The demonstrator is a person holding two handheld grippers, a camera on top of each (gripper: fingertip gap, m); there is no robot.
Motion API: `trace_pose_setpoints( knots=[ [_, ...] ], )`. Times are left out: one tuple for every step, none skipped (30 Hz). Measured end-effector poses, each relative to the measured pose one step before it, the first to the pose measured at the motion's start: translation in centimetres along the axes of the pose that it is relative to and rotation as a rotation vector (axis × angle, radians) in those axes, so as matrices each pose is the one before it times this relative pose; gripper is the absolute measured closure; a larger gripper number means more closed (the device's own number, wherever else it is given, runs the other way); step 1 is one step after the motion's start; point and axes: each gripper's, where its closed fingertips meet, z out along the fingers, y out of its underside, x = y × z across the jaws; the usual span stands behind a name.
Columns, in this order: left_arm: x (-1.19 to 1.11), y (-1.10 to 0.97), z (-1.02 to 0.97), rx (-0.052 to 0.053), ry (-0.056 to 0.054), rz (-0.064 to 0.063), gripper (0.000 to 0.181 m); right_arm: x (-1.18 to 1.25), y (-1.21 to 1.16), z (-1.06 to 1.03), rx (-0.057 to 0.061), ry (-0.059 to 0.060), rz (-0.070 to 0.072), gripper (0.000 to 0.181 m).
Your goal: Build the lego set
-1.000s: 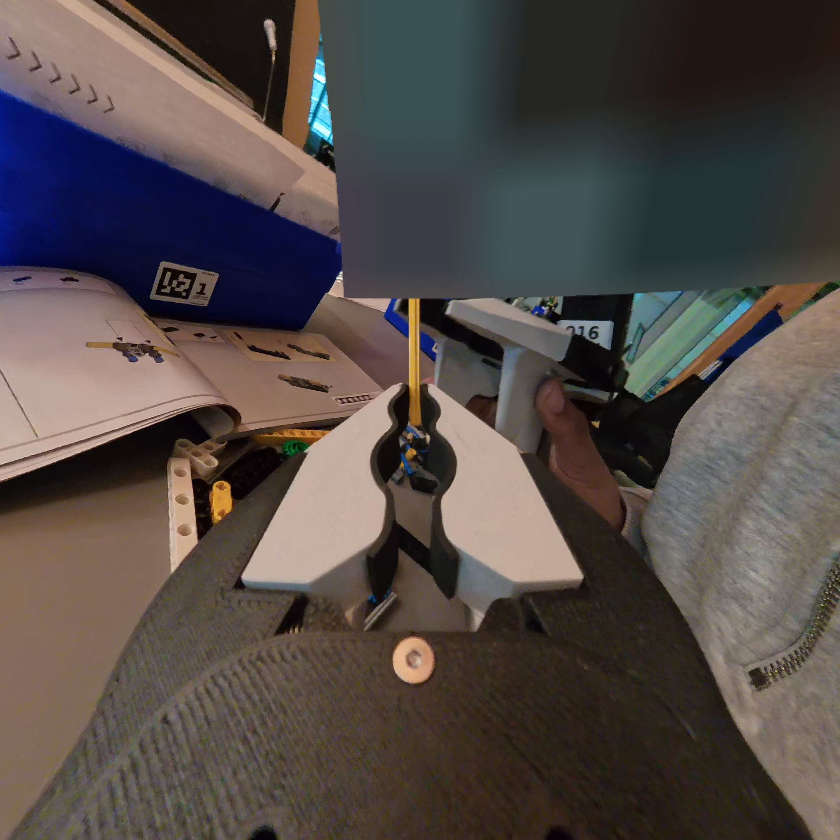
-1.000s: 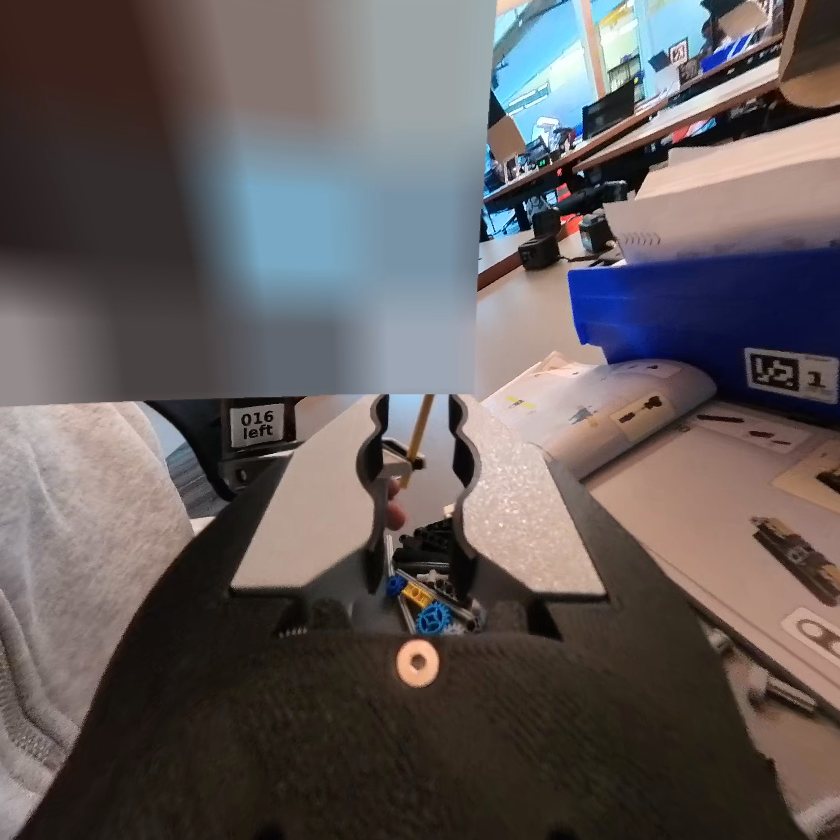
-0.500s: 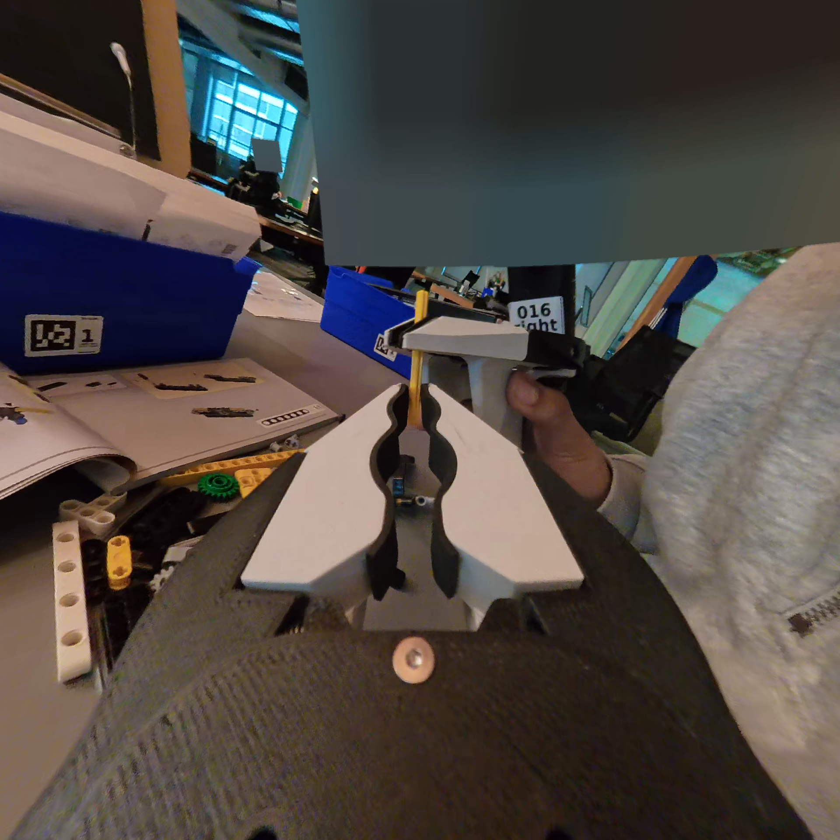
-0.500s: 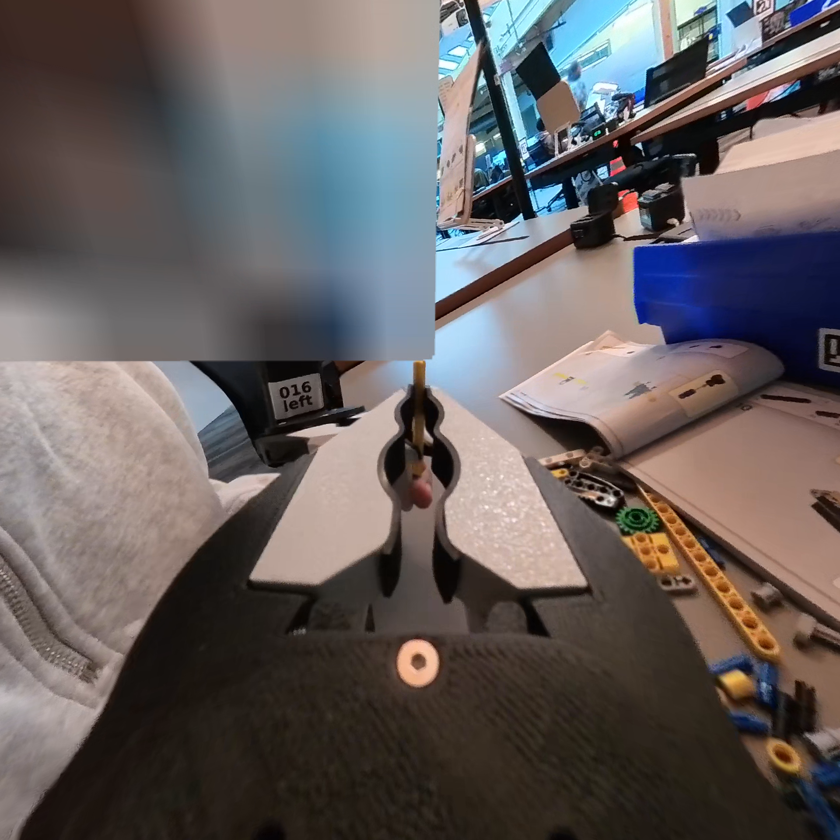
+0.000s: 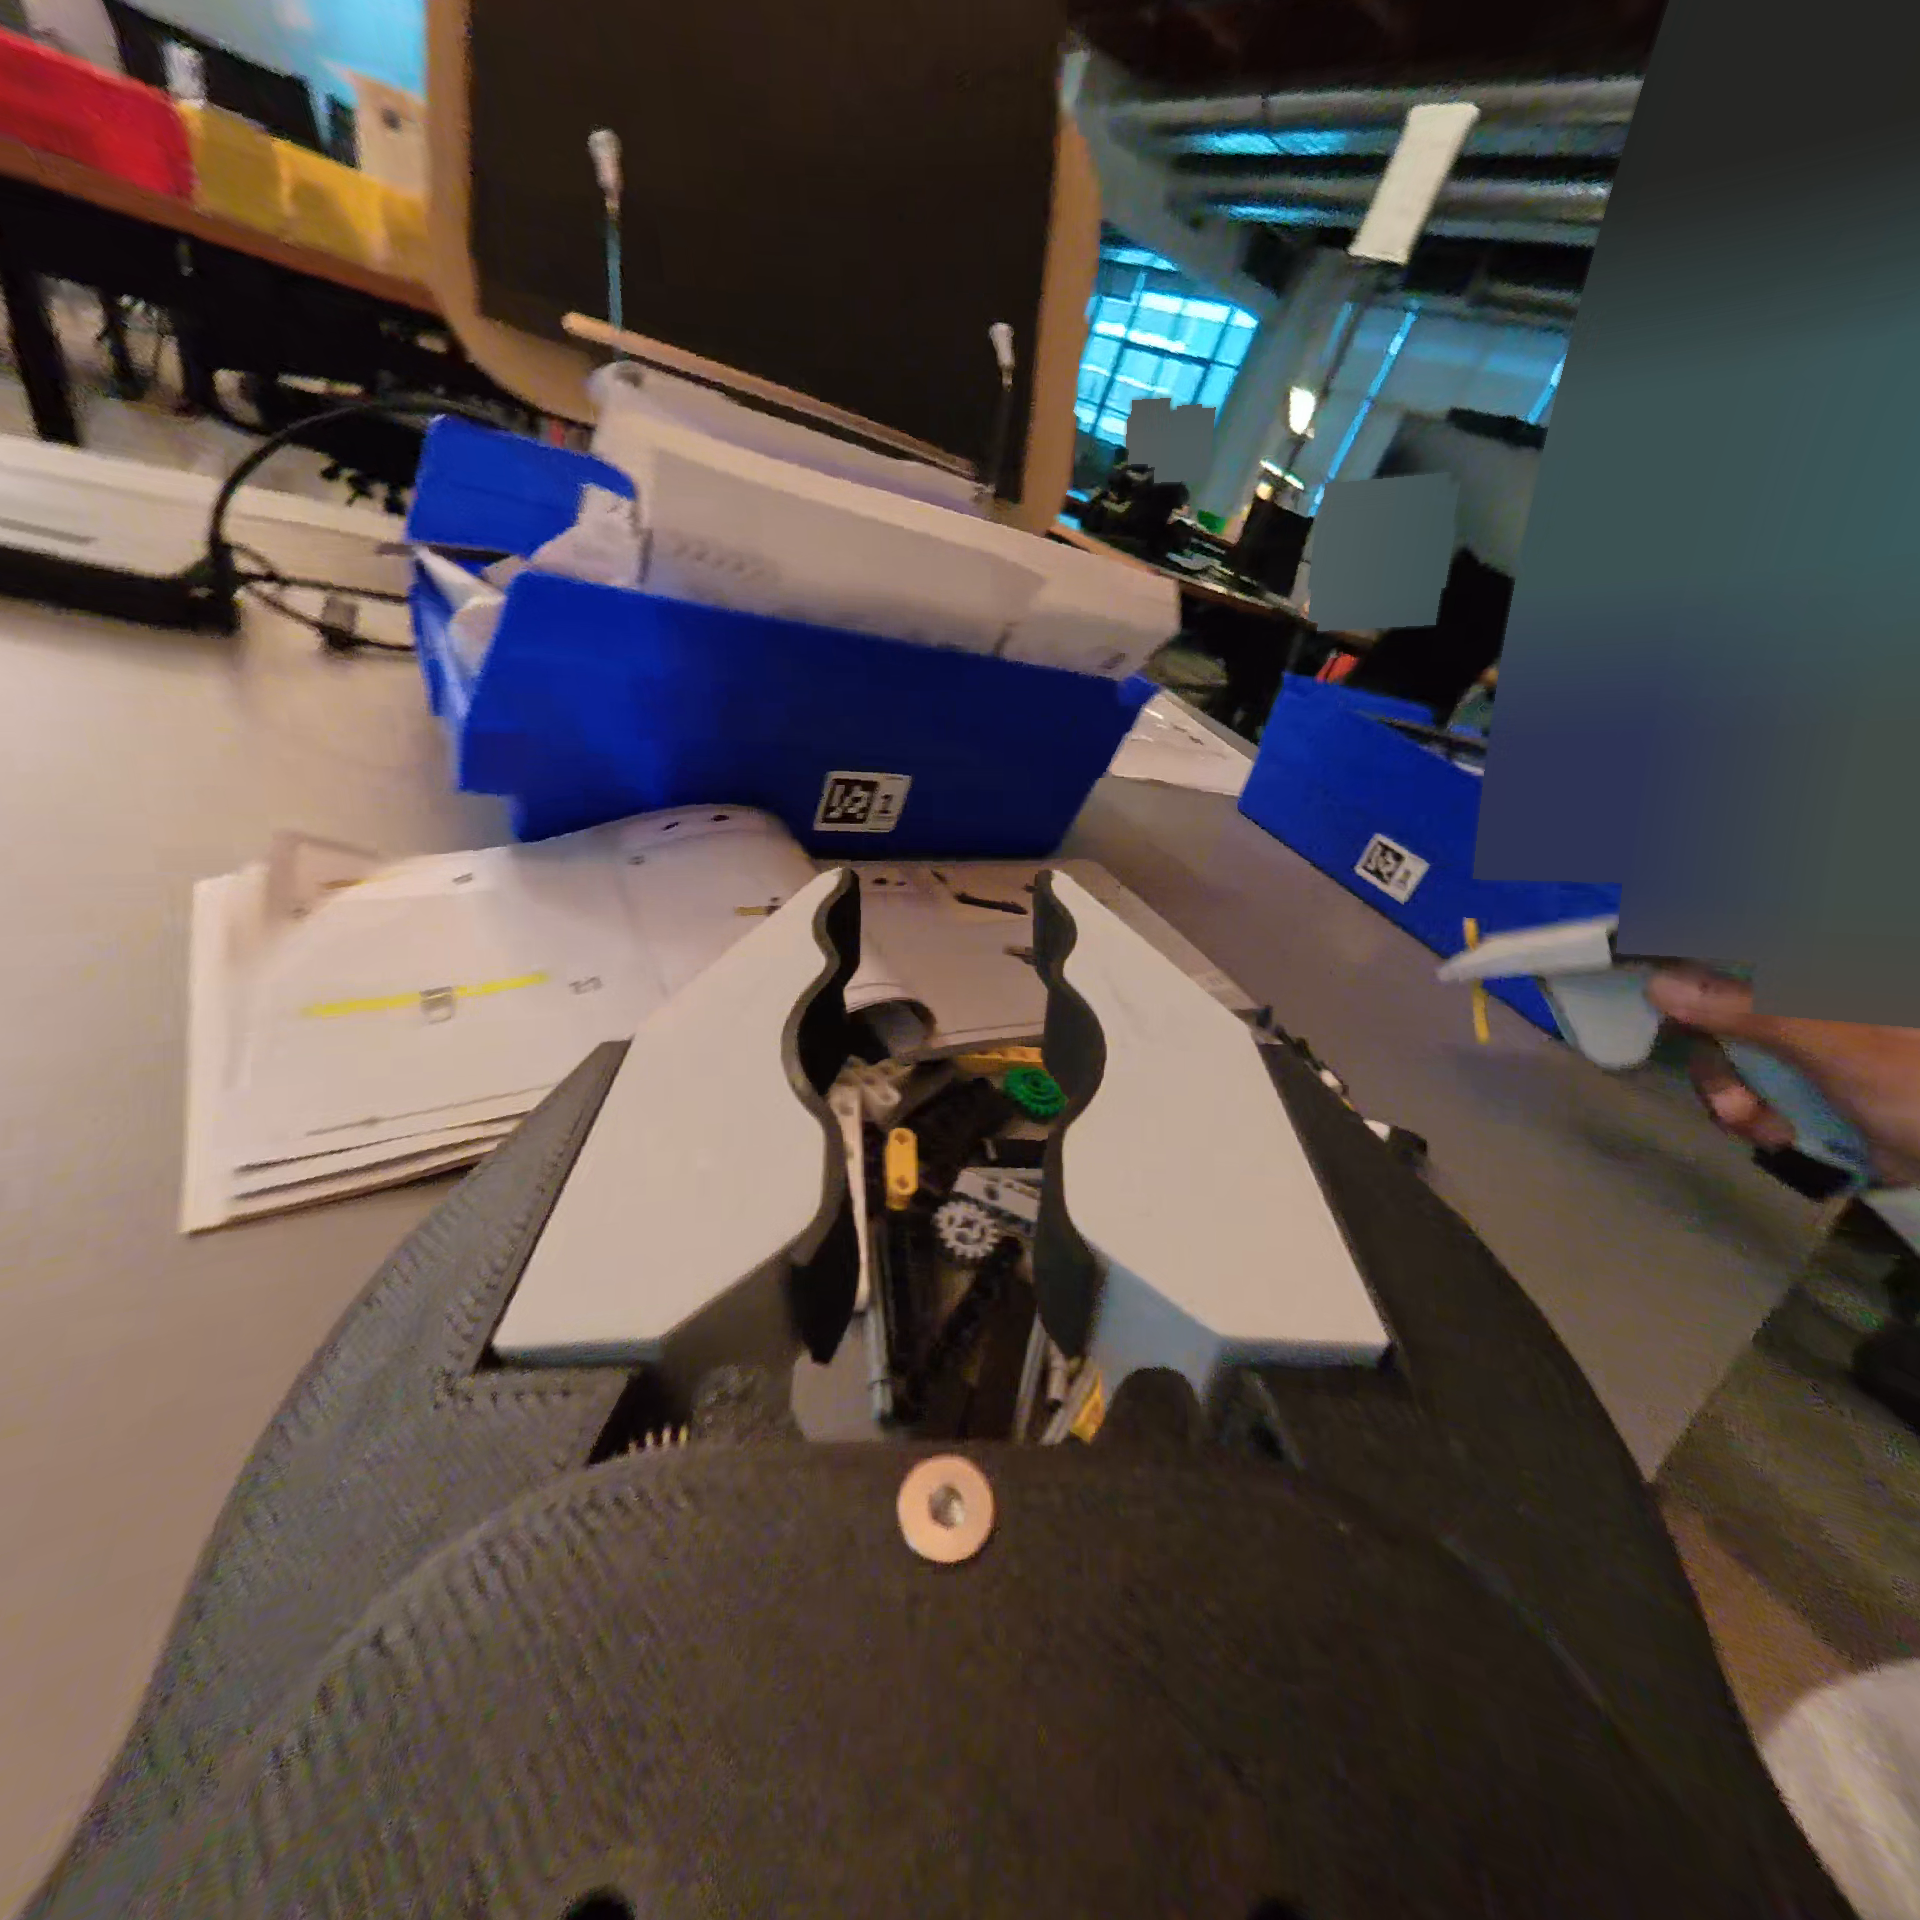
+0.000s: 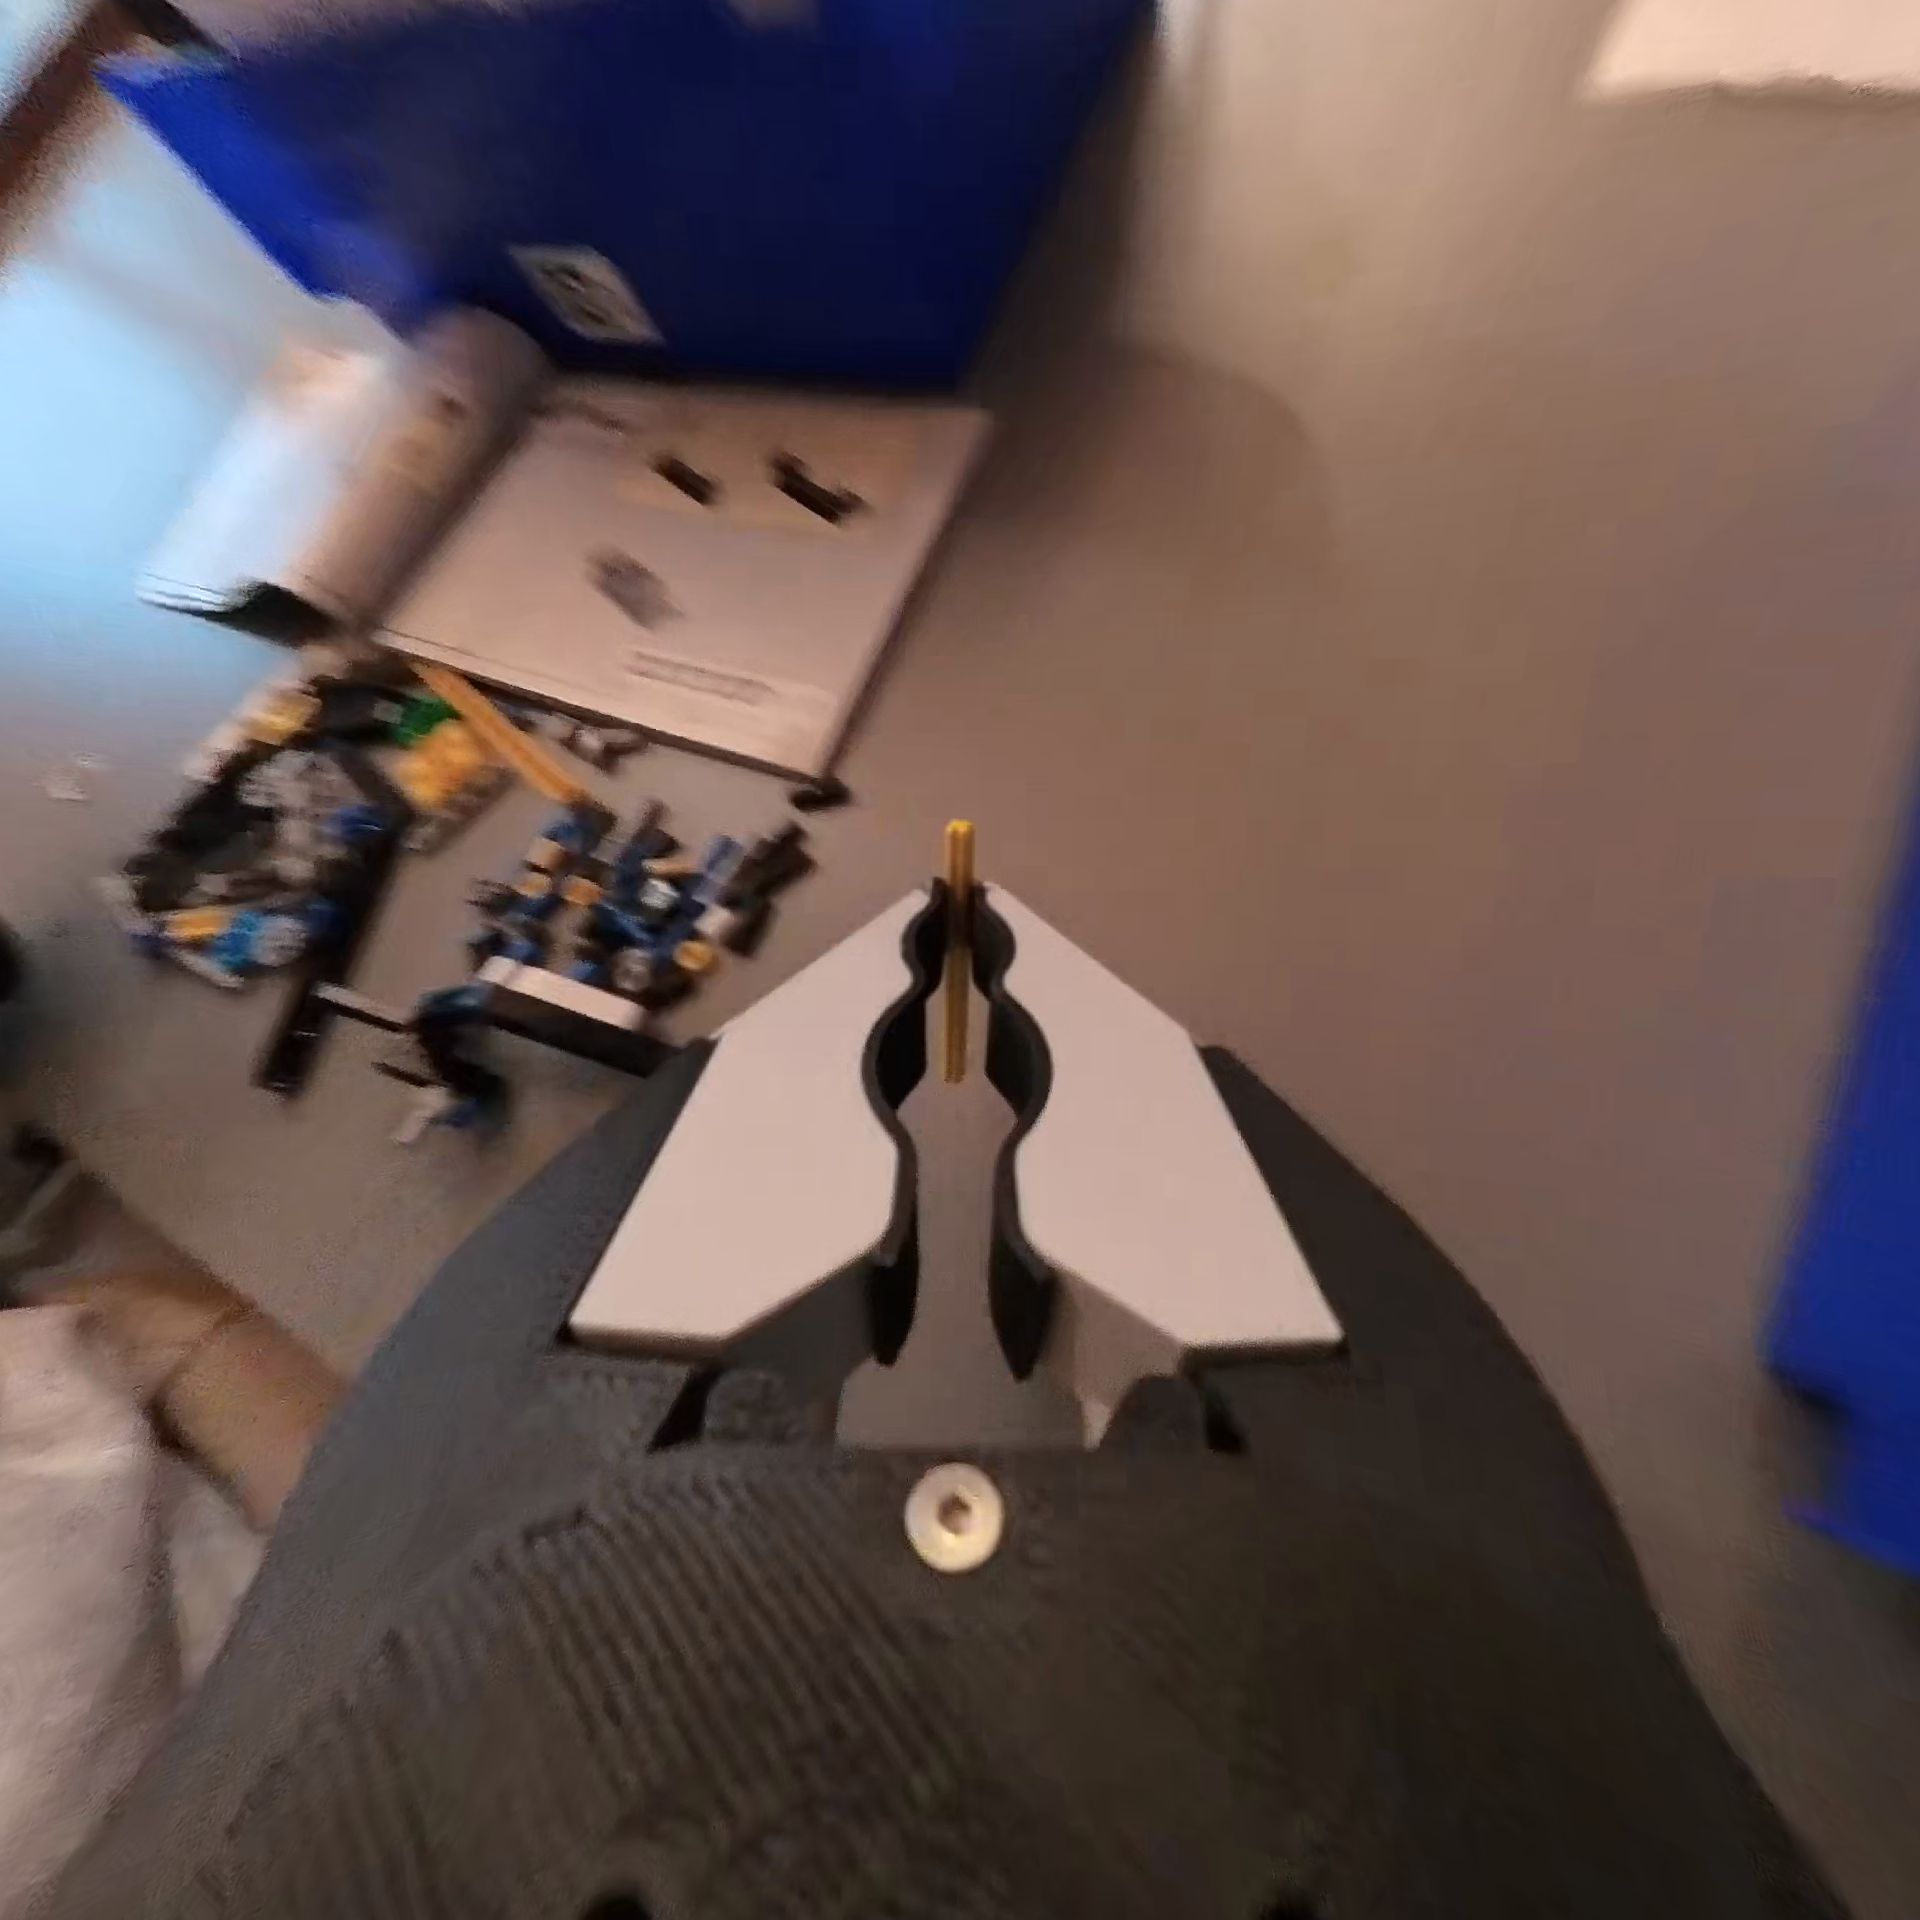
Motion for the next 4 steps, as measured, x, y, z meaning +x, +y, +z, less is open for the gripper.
trace_pose_setpoints(
  knots=[
    [-0.614,0.069,0.031,-0.0045,-0.0131,-0.0205,0.149,1.084,0.548,-0.071,-0.0205,0.0556,-0.0068,0.18],
    [-0.411,0.183,0.092,-0.0094,-0.0131,-0.0089,0.149,1.08,0.484,0.061,-0.0184,0.061,-0.0009,0.18],
    [-0.237,0.226,0.105,-0.0095,-0.0129,0.0014,0.149,0.945,0.377,0.179,-0.0144,0.0556,0.0065,0.18],
    [-0.005,0.247,0.121,-0.0094,-0.004,0.0087,0.149,0.716,0.357,0.192,-0.0146,0.0387,0.0118,0.18]
  ],
)
